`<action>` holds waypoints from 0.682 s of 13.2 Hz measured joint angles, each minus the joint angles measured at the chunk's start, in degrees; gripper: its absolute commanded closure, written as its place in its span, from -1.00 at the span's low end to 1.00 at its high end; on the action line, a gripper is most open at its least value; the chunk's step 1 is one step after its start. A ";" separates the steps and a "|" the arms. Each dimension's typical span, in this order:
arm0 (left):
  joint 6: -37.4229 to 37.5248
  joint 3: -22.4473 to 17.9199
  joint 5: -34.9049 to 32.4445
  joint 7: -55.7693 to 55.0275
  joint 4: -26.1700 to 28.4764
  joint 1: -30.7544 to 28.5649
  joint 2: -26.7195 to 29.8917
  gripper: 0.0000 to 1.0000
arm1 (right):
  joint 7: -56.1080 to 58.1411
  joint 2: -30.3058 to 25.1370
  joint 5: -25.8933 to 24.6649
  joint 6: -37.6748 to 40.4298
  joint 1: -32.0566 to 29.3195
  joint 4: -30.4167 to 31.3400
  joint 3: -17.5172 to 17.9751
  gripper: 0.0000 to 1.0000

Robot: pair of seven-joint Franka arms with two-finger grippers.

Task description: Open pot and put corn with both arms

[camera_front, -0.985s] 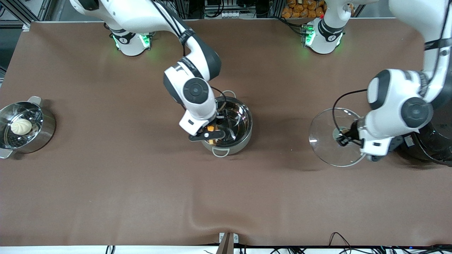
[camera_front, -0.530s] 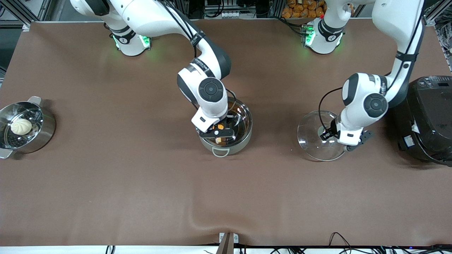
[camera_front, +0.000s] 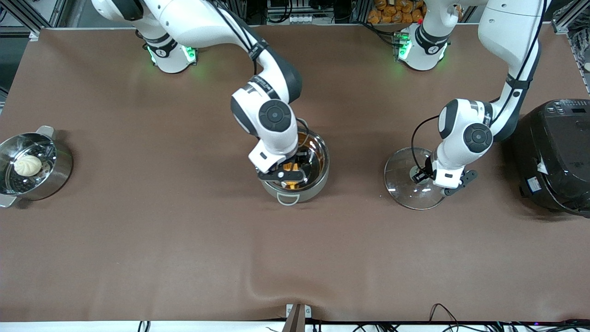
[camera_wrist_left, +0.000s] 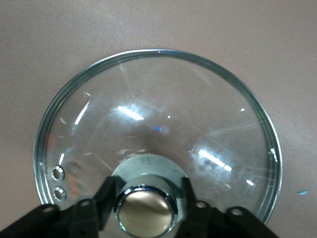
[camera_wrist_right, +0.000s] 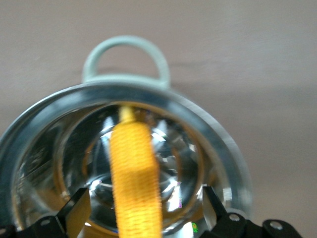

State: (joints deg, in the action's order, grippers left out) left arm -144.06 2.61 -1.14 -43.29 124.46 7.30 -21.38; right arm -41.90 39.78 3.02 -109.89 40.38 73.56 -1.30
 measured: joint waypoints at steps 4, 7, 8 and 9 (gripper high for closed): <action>12.60 0.05 0.00 0.00 -7.79 0.09 4.36 -1.00 | 10.40 -6.18 -0.17 12.79 -9.45 -0.26 -0.60 -1.00; 32.53 0.45 -0.01 0.00 -19.52 0.19 11.66 -1.00 | 24.73 -9.86 -0.21 15.27 -18.37 4.69 -0.79 -1.00; 36.88 0.62 -0.06 0.00 -22.86 0.22 13.77 -1.00 | 28.21 -10.84 -0.21 15.04 -21.30 6.79 -0.81 -1.00; 39.88 0.78 -0.83 0.02 -25.51 0.25 15.14 -1.00 | 30.00 -11.86 -0.21 13.90 -23.59 8.93 -0.82 -1.00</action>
State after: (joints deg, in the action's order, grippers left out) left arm -104.18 3.40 -1.97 -43.27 98.95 7.56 -6.24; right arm -11.90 27.92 2.81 -95.99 16.78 82.49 -2.12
